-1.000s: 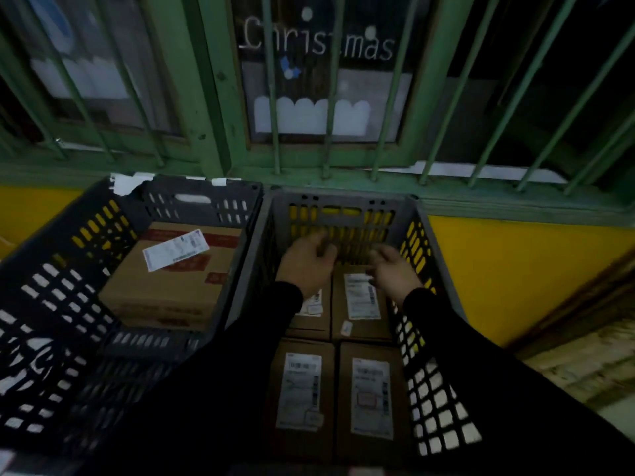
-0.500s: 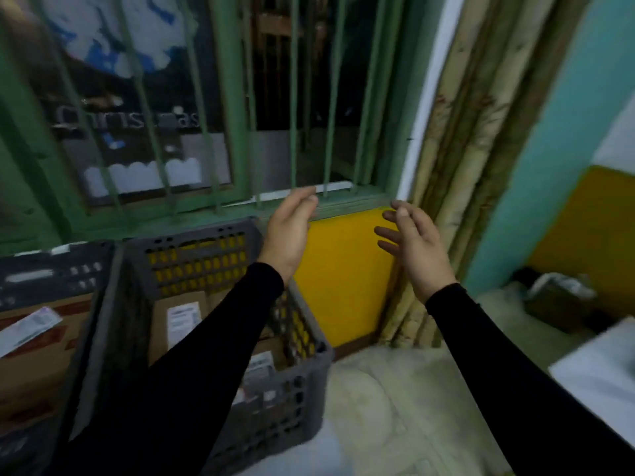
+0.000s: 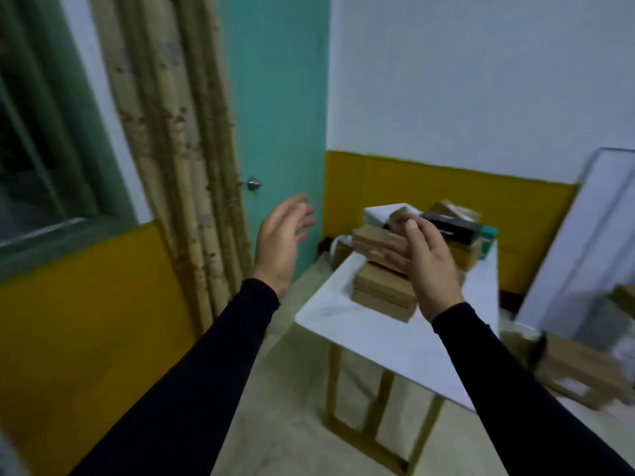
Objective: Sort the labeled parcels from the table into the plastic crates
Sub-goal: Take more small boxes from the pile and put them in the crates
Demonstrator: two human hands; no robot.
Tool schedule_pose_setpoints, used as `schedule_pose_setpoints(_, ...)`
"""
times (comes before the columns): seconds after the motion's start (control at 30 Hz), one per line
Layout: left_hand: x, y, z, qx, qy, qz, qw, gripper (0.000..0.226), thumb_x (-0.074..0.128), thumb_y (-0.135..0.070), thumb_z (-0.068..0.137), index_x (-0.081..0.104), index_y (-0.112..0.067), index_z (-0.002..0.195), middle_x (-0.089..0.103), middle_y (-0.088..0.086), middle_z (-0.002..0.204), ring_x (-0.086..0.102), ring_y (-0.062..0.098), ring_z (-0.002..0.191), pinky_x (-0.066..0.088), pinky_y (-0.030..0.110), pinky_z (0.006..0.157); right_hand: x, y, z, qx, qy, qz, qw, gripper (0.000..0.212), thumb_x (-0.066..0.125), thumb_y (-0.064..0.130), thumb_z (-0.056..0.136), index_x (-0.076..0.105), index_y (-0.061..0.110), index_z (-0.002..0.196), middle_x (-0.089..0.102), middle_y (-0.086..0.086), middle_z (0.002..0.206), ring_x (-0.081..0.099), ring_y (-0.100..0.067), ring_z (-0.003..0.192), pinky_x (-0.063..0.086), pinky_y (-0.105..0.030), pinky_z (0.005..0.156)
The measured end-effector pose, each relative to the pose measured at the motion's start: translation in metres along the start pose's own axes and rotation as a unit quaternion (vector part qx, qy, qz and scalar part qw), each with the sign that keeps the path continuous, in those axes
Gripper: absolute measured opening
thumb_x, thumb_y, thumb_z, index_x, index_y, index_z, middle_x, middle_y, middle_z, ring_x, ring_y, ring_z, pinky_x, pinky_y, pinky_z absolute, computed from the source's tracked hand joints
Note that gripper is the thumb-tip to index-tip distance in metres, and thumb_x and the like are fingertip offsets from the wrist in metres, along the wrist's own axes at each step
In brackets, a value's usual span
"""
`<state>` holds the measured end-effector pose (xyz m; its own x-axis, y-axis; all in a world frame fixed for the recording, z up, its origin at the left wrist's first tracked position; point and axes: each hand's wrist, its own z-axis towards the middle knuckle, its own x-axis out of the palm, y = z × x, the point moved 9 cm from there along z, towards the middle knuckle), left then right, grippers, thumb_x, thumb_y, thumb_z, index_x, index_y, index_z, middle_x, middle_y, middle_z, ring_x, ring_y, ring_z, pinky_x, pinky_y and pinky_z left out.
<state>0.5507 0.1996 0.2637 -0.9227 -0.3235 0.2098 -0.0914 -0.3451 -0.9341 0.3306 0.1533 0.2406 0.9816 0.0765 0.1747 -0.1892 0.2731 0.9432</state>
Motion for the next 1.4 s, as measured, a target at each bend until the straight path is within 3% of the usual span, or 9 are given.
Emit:
schedule_pose_setpoints(0.13, 0.109, 0.021, 0.018, 0.001, 0.056, -0.026, 0.998, 0.023, 0.043, -0.021, 0.104, 0.061, -0.018, 0.117, 0.065, 0.009, 0.118, 0.063, 0.017, 0.103, 0.047, 0.025, 0.086, -0.104, 0.014, 0.019, -0.003, -0.051, -0.021, 0.998, 0.030, 0.041, 0.027, 0.106, 0.054, 0.018, 0.131, 0.064, -0.004, 0.125, 0.069, -0.015, 0.100, 0.056, -0.021, 0.077)
schedule_pose_setpoints(0.3, 0.218, 0.055, 0.050, -0.003, 0.099, -0.054, 0.994, 0.021, 0.043, -0.021, 0.104, 0.062, -0.021, 0.112, 0.067, 0.004, 0.112, 0.064, 0.016, 0.102, 0.049, 0.027, 0.088, -0.201, 0.011, 0.058, 0.006, -0.107, -0.056, 0.993, 0.033, 0.042, 0.029, 0.105, 0.054, 0.017, 0.133, 0.064, -0.006, 0.125, 0.069, -0.016, 0.100, 0.056, -0.030, 0.086)
schedule_pose_setpoints(0.57, 0.304, 0.129, 0.144, -0.005, 0.082, -0.044, 0.996, 0.028, 0.042, -0.023, 0.104, 0.059, -0.017, 0.125, 0.065, 0.006, 0.121, 0.064, 0.017, 0.109, 0.049, 0.029, 0.093, -0.256, -0.022, 0.184, 0.034, -0.051, -0.141, 0.988, 0.040, 0.042, 0.032, 0.105, 0.047, 0.017, 0.141, 0.060, -0.005, 0.129, 0.066, -0.013, 0.102, 0.054, -0.021, 0.079)
schedule_pose_setpoints(0.8, 0.324, 0.193, 0.197, -0.043, 0.009, 0.001, 0.999, 0.025, 0.044, -0.023, 0.103, 0.060, -0.017, 0.122, 0.068, 0.004, 0.114, 0.065, 0.016, 0.104, 0.049, 0.030, 0.094, -0.275, -0.103, 0.284, 0.113, 0.006, -0.149, 0.982, 0.024, 0.044, 0.037, 0.103, 0.053, 0.028, 0.123, 0.062, -0.003, 0.123, 0.064, -0.017, 0.105, 0.053, -0.031, 0.088)
schedule_pose_setpoints(0.9, 0.316, 0.218, 0.206, -0.068, -0.036, 0.030, 0.997, 0.025, 0.044, -0.023, 0.103, 0.061, -0.017, 0.121, 0.068, 0.004, 0.113, 0.065, 0.017, 0.106, 0.049, 0.030, 0.095, -0.273, -0.155, 0.317, 0.188, 0.031, -0.134, 0.972, 0.022, 0.046, 0.041, 0.102, 0.053, 0.029, 0.120, 0.062, -0.001, 0.118, 0.065, -0.018, 0.099, 0.054, -0.032, 0.084)
schedule_pose_setpoints(1.03, 0.301, 0.253, 0.209, -0.087, -0.120, 0.087, 0.985, 0.022, 0.047, -0.028, 0.102, 0.065, -0.021, 0.114, 0.069, 0.004, 0.112, 0.064, 0.020, 0.107, 0.047, 0.034, 0.095, -0.263, -0.224, 0.356, 0.294, 0.097, -0.118, 0.943, 0.029, 0.045, 0.041, 0.102, 0.051, 0.022, 0.123, 0.059, -0.002, 0.107, 0.062, -0.025, 0.103, 0.053, -0.040, 0.094)
schedule_pose_setpoints(1.2, 0.308, 0.284, 0.186, -0.136, -0.252, 0.110, 0.952, 0.016, 0.050, -0.025, 0.100, 0.067, -0.026, 0.101, 0.069, 0.002, 0.105, 0.062, 0.021, 0.099, 0.046, 0.034, 0.090, -0.267, -0.283, 0.376, 0.390, 0.182, -0.137, 0.892, 0.050, 0.047, 0.039, 0.100, 0.044, 0.013, 0.143, 0.056, -0.009, 0.132, 0.055, -0.029, 0.118, 0.045, -0.043, 0.103)
schedule_pose_setpoints(1.3, 0.319, 0.296, 0.174, -0.164, -0.282, 0.134, 0.936, 0.016, 0.050, -0.028, 0.100, 0.065, -0.026, 0.106, 0.069, 0.002, 0.110, 0.063, 0.020, 0.104, 0.045, 0.036, 0.096, -0.273, -0.302, 0.383, 0.419, 0.182, -0.127, 0.881, 0.047, 0.048, 0.036, 0.100, 0.049, 0.010, 0.139, 0.059, -0.008, 0.117, 0.057, -0.028, 0.109, 0.044, -0.034, 0.092)
schedule_pose_setpoints(1.4, 0.330, 0.302, 0.161, -0.171, -0.311, 0.150, 0.923, 0.019, 0.050, -0.029, 0.100, 0.063, -0.025, 0.113, 0.068, 0.003, 0.114, 0.062, 0.019, 0.108, 0.045, 0.036, 0.100, -0.276, -0.325, 0.370, 0.498, 0.169, -0.066, 0.848, 0.039, 0.051, 0.036, 0.098, 0.055, 0.013, 0.129, 0.065, -0.010, 0.111, 0.062, -0.028, 0.097, 0.052, -0.037, 0.081)
